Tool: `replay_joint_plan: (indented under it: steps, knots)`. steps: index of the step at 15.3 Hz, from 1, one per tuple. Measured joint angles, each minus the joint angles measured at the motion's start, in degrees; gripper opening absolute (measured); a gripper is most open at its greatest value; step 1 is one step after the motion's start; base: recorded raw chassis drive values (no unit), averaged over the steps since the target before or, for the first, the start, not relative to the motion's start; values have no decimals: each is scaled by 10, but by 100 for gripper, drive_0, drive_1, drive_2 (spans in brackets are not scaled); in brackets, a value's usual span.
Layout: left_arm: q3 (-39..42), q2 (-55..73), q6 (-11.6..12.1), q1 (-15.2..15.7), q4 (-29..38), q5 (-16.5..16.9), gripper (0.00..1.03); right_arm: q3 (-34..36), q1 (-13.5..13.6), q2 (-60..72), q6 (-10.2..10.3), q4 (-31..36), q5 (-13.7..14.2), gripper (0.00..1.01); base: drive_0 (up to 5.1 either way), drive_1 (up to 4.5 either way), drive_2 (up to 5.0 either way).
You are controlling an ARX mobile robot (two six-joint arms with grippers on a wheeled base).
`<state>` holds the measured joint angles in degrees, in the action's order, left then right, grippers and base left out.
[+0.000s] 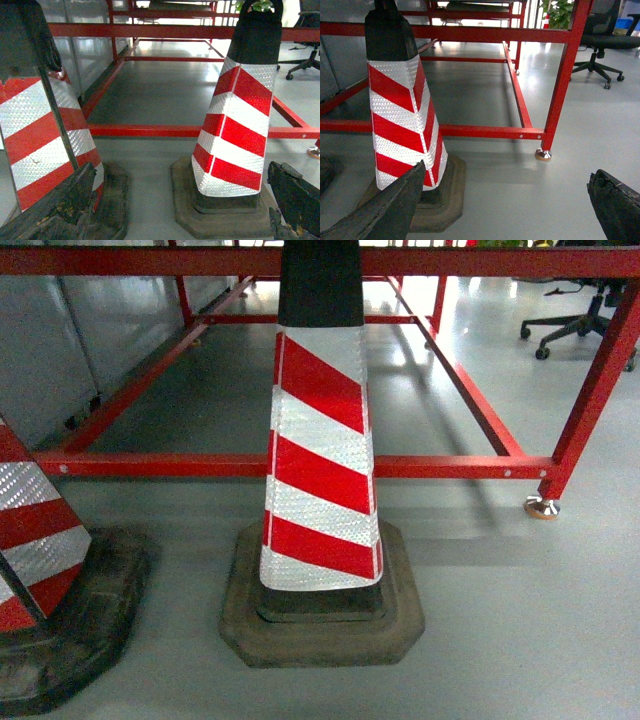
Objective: Sort blue parts and orange caps into right shelf containers
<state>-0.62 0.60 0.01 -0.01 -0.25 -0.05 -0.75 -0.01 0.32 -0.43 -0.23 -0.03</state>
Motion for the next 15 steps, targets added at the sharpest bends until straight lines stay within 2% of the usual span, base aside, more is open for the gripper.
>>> replay_joint_plan:
  steps: [15]
  knots:
    - [0,0,0,0,0,0,98,0,0,0,0,0,0,98,0,0,0]
